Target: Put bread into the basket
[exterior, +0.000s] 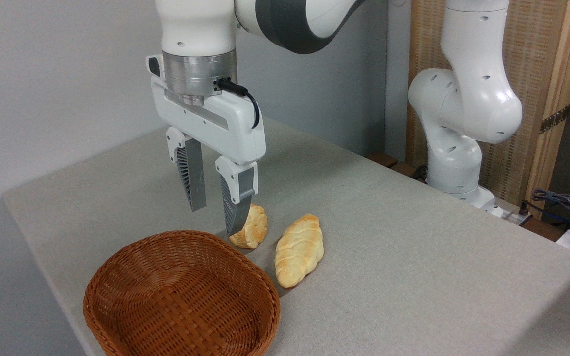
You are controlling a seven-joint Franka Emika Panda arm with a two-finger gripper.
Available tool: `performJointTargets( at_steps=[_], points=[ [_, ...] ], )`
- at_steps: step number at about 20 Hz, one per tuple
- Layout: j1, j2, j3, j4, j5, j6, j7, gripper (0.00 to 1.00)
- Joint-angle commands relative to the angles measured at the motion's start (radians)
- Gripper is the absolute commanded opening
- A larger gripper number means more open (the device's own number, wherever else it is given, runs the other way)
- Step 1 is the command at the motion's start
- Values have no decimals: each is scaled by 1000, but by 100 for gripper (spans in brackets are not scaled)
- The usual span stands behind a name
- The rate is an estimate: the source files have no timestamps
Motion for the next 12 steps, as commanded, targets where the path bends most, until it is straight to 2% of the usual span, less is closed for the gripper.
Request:
performJointTargets(
  at_steps=[1,12],
  points=[
    [-3,-5,7,13,2,-23,10,100],
    [-7,-1,-4,8,0,-60,7,100]
  ],
)
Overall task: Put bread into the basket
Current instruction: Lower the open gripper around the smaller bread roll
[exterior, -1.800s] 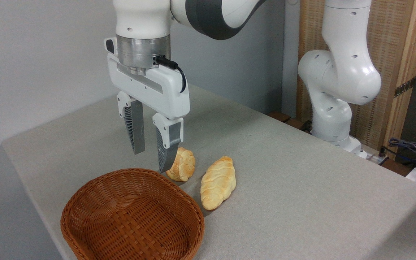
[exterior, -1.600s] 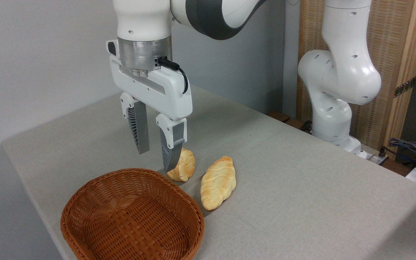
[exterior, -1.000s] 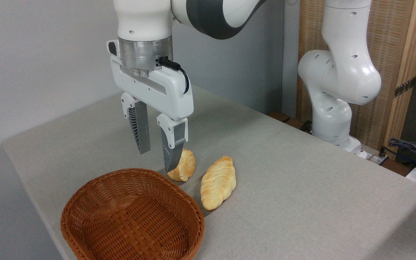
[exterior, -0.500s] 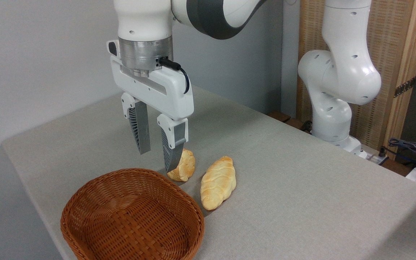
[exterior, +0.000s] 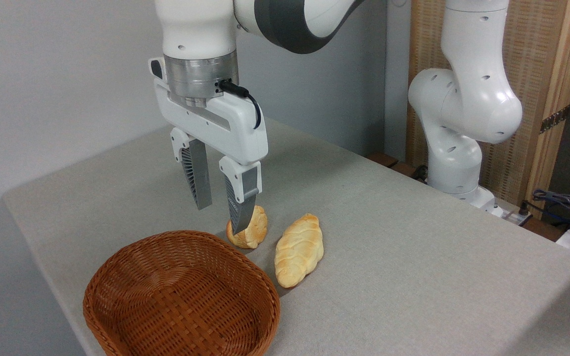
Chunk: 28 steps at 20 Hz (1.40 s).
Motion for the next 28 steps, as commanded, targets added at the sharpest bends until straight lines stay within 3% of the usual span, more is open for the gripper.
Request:
performJointTargets(
  at_steps=[1,7,13,24,25,26,27,28],
  points=[
    [-9,1,0,0,-1,-22,6,100],
    [-91,10,-2,-78,-21,-11,-57,100],
    [-99,42,-2,-115,-157,-10,-146,100],
    [-119,50,-2,-150,-138,-82,-160,100],
    [-119,54,-3,-150,-138,-82,-157,96],
    [-118,62,-2,-149,-136,-82,-154,85],
    [-118,68,-2,-149,-135,-80,-152,74],
    [-116,70,0,-149,-135,-79,-151,57]
  ],
)
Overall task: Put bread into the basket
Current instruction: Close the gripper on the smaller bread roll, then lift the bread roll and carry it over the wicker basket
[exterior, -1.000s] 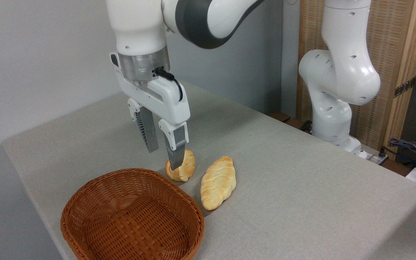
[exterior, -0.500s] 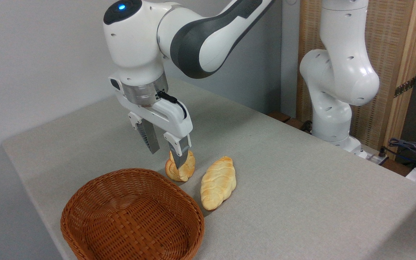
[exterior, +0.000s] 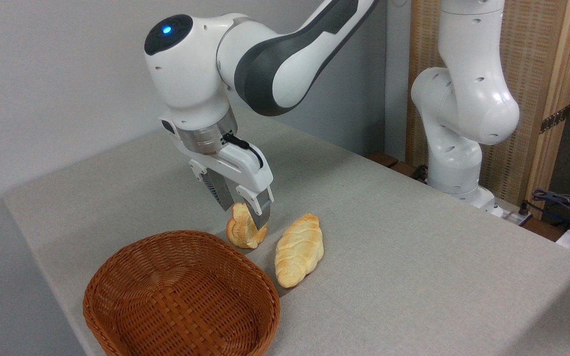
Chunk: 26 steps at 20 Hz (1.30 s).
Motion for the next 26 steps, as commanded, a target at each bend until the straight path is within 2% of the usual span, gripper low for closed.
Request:
performJointTargets(
  at_steps=[1,6,8,16,22,26],
  points=[
    [-5,7,14,0,7,-7,4,45],
    [-3,10,17,0,7,8,5,26],
    [-1,9,20,2,7,8,5,21],
    [0,-1,23,5,7,-8,17,20],
    [2,-7,25,5,7,-16,36,13],
    [2,-7,23,14,7,-38,34,14]
  ],
)
